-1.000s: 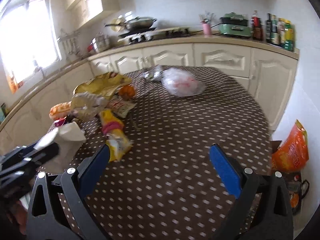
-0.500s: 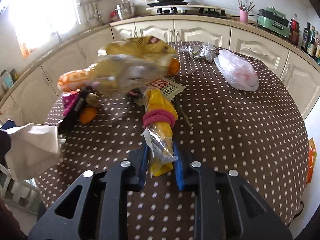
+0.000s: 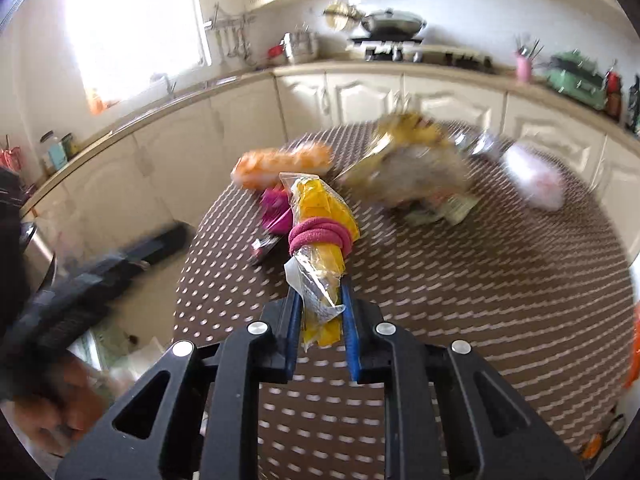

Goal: Collect trash
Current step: 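Grasp the pink candy wrapper with the left gripper while the right gripper holds the yellow wrapper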

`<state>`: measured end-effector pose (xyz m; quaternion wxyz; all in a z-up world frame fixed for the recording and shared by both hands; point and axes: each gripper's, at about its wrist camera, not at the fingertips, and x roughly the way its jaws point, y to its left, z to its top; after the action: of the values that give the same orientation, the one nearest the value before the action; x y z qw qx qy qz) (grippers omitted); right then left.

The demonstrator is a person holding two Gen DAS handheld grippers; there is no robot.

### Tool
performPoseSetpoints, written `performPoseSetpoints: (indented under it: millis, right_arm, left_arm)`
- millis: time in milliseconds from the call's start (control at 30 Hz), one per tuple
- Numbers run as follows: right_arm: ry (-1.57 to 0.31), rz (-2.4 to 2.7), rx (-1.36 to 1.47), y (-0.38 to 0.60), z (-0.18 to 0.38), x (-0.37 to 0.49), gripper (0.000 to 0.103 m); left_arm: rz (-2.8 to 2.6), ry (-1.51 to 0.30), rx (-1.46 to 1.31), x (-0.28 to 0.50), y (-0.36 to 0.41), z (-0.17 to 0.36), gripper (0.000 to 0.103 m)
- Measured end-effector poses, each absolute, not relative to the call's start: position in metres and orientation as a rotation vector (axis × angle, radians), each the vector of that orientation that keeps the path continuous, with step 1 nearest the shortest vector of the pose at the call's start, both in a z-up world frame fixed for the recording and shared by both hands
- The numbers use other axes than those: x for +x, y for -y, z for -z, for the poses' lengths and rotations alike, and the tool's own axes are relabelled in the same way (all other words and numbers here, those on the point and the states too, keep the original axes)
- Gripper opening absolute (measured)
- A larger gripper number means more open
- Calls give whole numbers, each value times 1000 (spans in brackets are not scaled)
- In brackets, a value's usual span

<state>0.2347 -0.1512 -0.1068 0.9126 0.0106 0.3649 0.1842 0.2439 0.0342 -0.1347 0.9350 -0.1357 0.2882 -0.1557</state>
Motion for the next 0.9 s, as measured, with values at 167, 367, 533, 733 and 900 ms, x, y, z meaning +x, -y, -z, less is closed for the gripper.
performPoseSetpoints:
  millis: [167,367,533,733,900]
  right_arm:
    - [-767,-501,-8,117,115,225,17]
    - [-750,-598,-35,87,114,216,17]
    - [-729,-655,-61,79,111,207,17]
    - [-689,-614,-58,83,101,199,17]
    - [-663,-523,-46,101,93,205,17]
  left_arm:
    - [211,-645,-306,233,-94,161,0]
    - [69,-604,-344,202,-150,156,1]
    - [-16,-609,-352,188,-179,158,1]
    - [-7,-584,-324,176,-177,142,25]
    - [84,-556,-282,189,-144,124,42]
